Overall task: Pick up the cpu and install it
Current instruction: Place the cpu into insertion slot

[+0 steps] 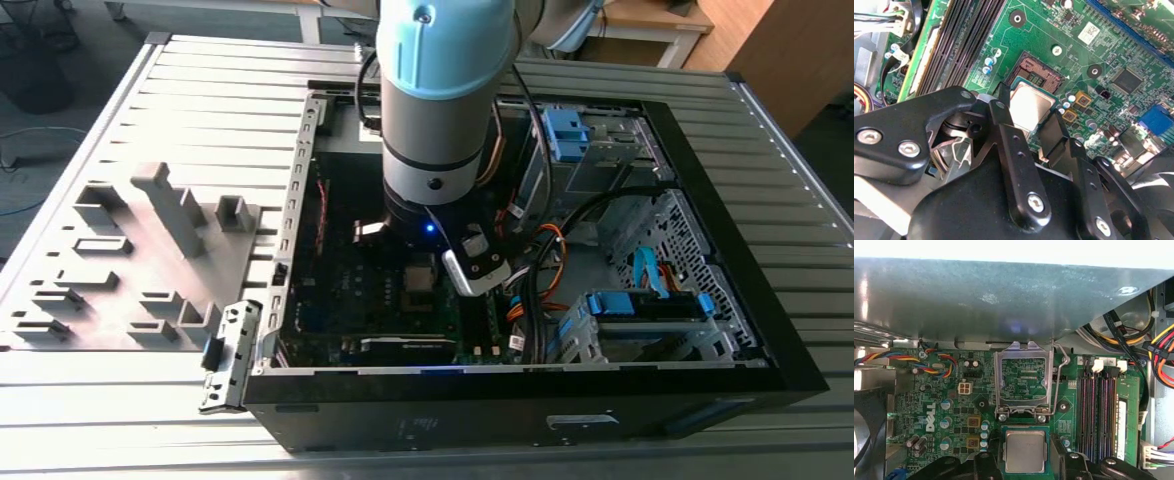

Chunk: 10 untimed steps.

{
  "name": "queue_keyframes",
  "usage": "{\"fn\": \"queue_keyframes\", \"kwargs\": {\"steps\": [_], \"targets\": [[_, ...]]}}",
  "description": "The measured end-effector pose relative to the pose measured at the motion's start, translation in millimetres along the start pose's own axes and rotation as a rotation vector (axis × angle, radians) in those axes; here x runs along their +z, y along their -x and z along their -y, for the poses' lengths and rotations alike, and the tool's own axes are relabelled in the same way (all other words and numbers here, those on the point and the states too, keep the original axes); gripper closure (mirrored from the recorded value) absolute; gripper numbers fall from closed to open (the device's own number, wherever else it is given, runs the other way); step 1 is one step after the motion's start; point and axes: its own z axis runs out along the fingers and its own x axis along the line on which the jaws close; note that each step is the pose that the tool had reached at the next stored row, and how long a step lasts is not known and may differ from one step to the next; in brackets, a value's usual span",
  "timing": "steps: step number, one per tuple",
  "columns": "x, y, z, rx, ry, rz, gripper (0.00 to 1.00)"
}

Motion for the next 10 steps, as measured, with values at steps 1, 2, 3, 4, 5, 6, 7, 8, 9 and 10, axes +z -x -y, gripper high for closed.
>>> {"fn": "queue_keyframes", "kwargs": {"steps": [1,2,3,4,5,6,7,8,9,10], "targets": [[0.0,0.0,0.0,0.000,0.0000,0.0000,0.53],[0.1,0.0,0.0,0.000,0.0002,0.0001,0.53],[0.1,0.0,0.0,0.000,0.0002,0.0001,0.53],[0.2,0.0,0.0,0.000,0.0002,0.0001,0.53],[0.3,0.0,0.1,0.000,0.0005,0.0003,0.53],[0.4,-0.1,0.4,0.001,0.0004,0.0003,0.53],[0.6,-0.1,0.7,0.002,0.0003,0.0003,0.53],[0.8,0.0,1.0,0.004,0.0002,0.0003,0.53],[1.0,0.0,1.3,0.007,0.0001,0.0004,0.53],[1.2,-0.1,1.8,0.009,-0.0001,0.0004,0.53]]}}
